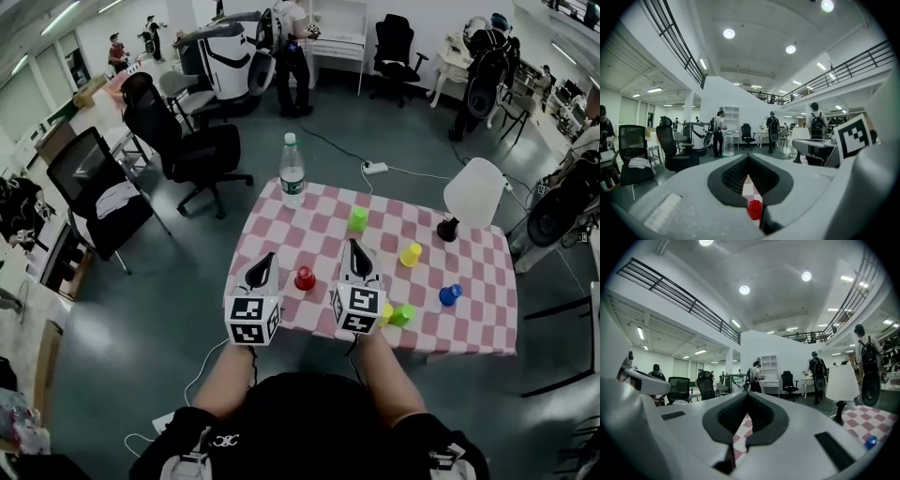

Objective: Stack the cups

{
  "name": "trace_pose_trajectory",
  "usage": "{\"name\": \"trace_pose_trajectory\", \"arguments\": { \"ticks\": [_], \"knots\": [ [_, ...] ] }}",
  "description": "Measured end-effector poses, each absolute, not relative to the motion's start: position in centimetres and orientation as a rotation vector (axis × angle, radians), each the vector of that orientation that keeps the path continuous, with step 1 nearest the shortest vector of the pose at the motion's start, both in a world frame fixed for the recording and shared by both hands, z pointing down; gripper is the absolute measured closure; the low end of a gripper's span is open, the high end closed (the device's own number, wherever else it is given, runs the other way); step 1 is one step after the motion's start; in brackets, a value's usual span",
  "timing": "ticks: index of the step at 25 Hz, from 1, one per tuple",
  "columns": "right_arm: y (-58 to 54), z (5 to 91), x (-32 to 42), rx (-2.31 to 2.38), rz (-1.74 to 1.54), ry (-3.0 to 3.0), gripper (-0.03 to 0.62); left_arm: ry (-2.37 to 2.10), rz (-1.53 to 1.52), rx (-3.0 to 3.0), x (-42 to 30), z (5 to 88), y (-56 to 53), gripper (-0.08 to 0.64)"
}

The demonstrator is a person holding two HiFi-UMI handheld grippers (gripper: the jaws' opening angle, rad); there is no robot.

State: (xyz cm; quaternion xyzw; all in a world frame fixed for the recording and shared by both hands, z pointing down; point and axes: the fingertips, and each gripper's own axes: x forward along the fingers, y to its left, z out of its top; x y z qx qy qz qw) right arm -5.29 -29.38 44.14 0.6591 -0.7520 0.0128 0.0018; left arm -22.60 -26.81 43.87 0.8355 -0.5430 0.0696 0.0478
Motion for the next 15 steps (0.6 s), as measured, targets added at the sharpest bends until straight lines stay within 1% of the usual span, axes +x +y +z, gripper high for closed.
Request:
{"name": "trace_pose_trajectory", "arguments": {
  "ticks": [4,7,9,10,12,15],
  "knots": [
    [-30.5,44.5,-7.8,2.036,0.087,-2.408,0.589,-1.68,0.209,2.533,-25.0,43.9,-27.4,0.545],
    [-30.6,44.2,-9.2,2.014,0.064,-2.483,0.588,-1.695,0.208,2.524,-26.3,44.0,-27.6,0.545],
    [-30.8,43.8,-9.9,2.005,0.051,-2.527,0.446,-1.706,0.206,2.518,-27.1,44.0,-27.6,0.546],
    [-31.0,43.7,-10.3,2.003,0.049,-2.538,0.387,-1.712,0.205,2.515,-27.5,43.9,-27.6,0.545],
    [-31.4,43.7,-10.9,2.003,0.038,-2.535,0.326,-1.722,0.201,2.508,-28.2,43.8,-27.6,0.546],
    [-31.9,44.3,-12.2,1.979,0.014,-2.53,0.296,-1.736,0.201,2.495,-29.2,43.9,-27.6,0.546]
  ]
}}
